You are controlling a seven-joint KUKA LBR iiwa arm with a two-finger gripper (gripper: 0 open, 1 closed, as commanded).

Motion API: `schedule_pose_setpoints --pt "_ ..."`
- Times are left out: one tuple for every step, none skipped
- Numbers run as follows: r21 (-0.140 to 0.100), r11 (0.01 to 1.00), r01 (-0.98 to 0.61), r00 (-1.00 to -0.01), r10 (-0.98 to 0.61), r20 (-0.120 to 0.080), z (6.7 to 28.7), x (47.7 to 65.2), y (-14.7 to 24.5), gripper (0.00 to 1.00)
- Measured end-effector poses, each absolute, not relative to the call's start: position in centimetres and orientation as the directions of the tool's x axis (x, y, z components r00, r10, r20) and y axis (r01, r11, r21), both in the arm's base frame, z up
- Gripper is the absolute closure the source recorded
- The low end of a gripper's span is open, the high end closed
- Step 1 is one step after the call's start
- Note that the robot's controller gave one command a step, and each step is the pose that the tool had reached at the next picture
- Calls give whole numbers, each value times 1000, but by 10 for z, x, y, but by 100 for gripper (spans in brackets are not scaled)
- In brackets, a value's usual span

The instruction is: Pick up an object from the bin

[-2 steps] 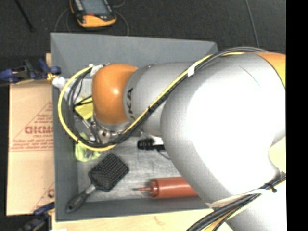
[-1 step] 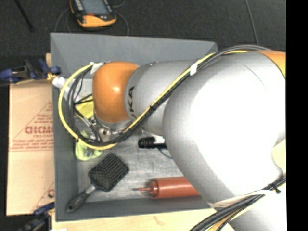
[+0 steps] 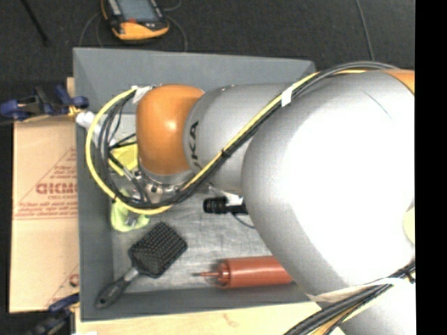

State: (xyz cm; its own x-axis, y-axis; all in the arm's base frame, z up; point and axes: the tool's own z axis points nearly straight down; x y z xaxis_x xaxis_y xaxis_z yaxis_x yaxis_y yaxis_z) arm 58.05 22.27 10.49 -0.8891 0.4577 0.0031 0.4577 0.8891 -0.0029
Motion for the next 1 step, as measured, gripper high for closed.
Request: schedule_pose_setpoints --pt "1 889 458 -889 458 -1 123 582 223 100"
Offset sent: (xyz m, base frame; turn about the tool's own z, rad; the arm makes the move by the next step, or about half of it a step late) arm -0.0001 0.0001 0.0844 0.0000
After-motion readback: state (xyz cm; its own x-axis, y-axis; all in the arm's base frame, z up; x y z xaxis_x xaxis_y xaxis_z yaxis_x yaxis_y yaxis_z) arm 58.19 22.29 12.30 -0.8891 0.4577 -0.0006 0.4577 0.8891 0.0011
